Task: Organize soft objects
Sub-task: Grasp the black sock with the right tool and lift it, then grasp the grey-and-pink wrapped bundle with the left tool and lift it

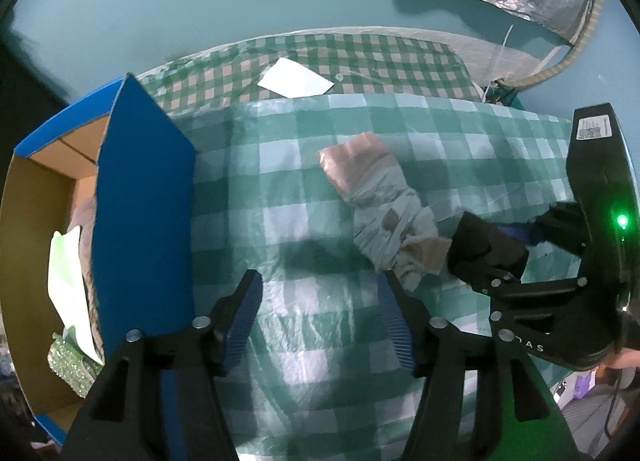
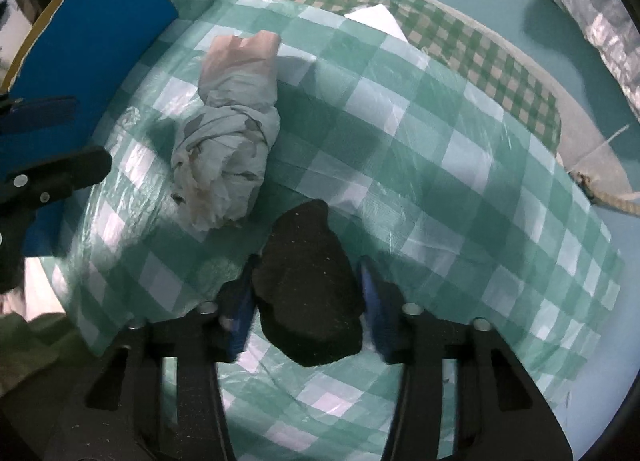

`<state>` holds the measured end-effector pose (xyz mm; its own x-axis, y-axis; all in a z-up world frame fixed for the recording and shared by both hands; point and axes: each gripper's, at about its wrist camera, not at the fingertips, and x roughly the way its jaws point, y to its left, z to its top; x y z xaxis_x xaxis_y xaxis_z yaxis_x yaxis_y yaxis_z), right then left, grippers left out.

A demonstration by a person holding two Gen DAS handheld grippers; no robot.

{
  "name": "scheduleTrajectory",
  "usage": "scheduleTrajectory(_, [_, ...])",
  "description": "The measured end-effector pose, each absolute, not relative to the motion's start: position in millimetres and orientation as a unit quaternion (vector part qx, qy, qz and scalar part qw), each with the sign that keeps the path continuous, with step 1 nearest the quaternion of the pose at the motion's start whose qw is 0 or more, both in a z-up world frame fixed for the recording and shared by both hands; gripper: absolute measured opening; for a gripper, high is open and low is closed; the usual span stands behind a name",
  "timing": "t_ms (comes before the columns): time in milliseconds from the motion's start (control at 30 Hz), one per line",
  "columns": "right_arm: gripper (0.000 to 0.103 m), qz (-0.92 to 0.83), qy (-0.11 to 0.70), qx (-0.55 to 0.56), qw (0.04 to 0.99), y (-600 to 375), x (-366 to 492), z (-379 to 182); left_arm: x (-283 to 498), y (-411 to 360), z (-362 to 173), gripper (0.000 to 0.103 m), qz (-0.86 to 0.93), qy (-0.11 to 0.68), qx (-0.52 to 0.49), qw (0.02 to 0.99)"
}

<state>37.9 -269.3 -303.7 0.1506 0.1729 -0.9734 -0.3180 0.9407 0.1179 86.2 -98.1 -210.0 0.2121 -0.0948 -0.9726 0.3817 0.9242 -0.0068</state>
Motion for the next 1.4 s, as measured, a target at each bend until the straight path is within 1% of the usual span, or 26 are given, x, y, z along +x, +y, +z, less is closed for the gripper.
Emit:
scheduleTrajectory(100, [0.037, 0.158, 0.626, -0.034, 0.763, -276.1, 38.2, -299.6, 90.1, -103.8, -210.1, 0.065, -0.159, 0.608, 0.113, 0.769])
scheduleTrajectory(300, [0.037, 0.139, 0.615, -0.001, 0.776, -291.4, 42.6, -289.6, 98.7, -116.5, -209.9, 0.075, -0.168, 0.611, 0.099, 0.768])
scheduleTrajectory(567, [0.037, 0.123, 0.606, 0.022, 0.786, -312.6, 41.7, -280.4, 111.0, -136.5, -214.9, 0.076, -0.179, 0.618, 0.082, 0.761])
scheduleTrajectory(933, [0.037, 0.104, 0.602, 0.043, 0.791, -331.1, 31.9, -274.2, 133.4, -148.8, -250.0, 0.076, -0.142, 0.660, 0.057, 0.736])
scheduleTrajectory(1133, [0.037, 0.106, 0.598, 0.047, 0.793, -331.2, 31.7, -271.2, 135.1, -153.5, -266.8, 0.076, -0.128, 0.676, 0.069, 0.723])
scheduleTrajectory(1167, [0.037, 0.107, 0.597, 0.047, 0.794, -331.0, 31.6, -270.3, 134.8, -154.2, -268.4, 0.071, -0.128, 0.678, 0.073, 0.721])
scheduleTrajectory(1200, [0.037, 0.107, 0.596, 0.047, 0.794, -329.9, 32.1, -269.3, 134.3, -154.1, -270.9, 0.061, -0.129, 0.680, 0.075, 0.718])
scheduleTrajectory(1233, [0.037, 0.108, 0.595, 0.047, 0.795, -330.0, 31.9, -268.6, 134.0, -153.6, -271.7, 0.056, -0.132, 0.681, 0.075, 0.716])
scheduleTrajectory(1300, [0.037, 0.111, 0.593, 0.047, 0.796, -327.5, 32.9, -265.9, 133.5, -152.7, -271.4, 0.053, -0.135, 0.682, 0.078, 0.715])
scheduleTrajectory(1400, [0.037, 0.114, 0.590, 0.047, 0.798, -323.8, 34.0, -262.6, 130.8, -150.8, -267.3, 0.051, -0.137, 0.675, 0.097, 0.719])
